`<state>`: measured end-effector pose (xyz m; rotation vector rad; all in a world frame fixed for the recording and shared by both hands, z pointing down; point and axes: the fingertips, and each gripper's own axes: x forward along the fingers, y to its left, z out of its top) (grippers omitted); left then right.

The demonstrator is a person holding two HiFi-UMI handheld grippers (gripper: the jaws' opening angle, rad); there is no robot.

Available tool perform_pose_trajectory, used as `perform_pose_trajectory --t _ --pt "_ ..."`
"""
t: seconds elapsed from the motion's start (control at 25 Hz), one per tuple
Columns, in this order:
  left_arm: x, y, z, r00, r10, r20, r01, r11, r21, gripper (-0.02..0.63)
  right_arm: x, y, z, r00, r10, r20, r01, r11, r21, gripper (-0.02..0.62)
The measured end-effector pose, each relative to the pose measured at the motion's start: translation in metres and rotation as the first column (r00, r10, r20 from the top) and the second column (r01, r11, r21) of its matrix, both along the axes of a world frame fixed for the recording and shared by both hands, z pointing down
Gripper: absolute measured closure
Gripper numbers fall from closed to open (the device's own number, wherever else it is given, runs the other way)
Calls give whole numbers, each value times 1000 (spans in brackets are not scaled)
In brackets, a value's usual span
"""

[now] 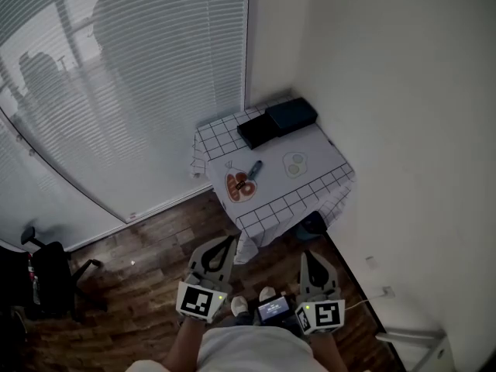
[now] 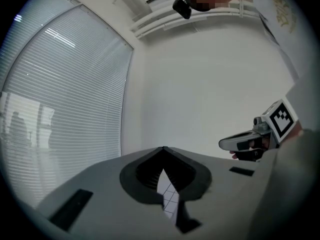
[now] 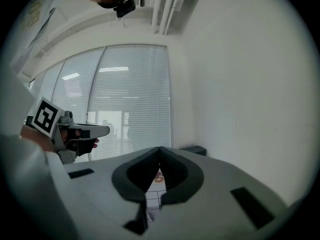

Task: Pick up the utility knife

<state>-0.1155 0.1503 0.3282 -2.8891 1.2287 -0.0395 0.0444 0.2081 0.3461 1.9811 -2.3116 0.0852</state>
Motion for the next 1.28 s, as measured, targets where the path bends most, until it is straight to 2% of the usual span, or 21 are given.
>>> perform_pose_trajectory --t 0.16,0.36,0.52,0.64,0.88,1.12,1.28 --pt "4 -20 6 1000 2 11 -1 1000 -10 598 5 -20 6 1000 -5 -9 5 1000 -17 589" --pt "-1 -58 16 999 -41 14 42 998 -37 598 13 -56 12 1000 -21 -12 21 1000 -20 589" --pt "14 -89 15 1000 -14 6 14 1000 -28 598 20 -100 9 999 -45 -13 45 999 0 589" --pt "27 -112 16 1000 -9 23 9 1000 -21 598 27 -134 7 998 -70 -4 70 998 10 589" --pt "42 -166 34 997 -47 59 50 997 -57 598 44 -195 17 995 -104 5 104 994 -10 589" --pt "51 -211 60 988 -106 111 116 989 -93 598 68 -233 40 994 -109 9 109 992 -69 589" --pt "58 -230 70 984 -112 137 124 989 -84 598 76 -252 48 992 -124 -2 124 988 -87 589"
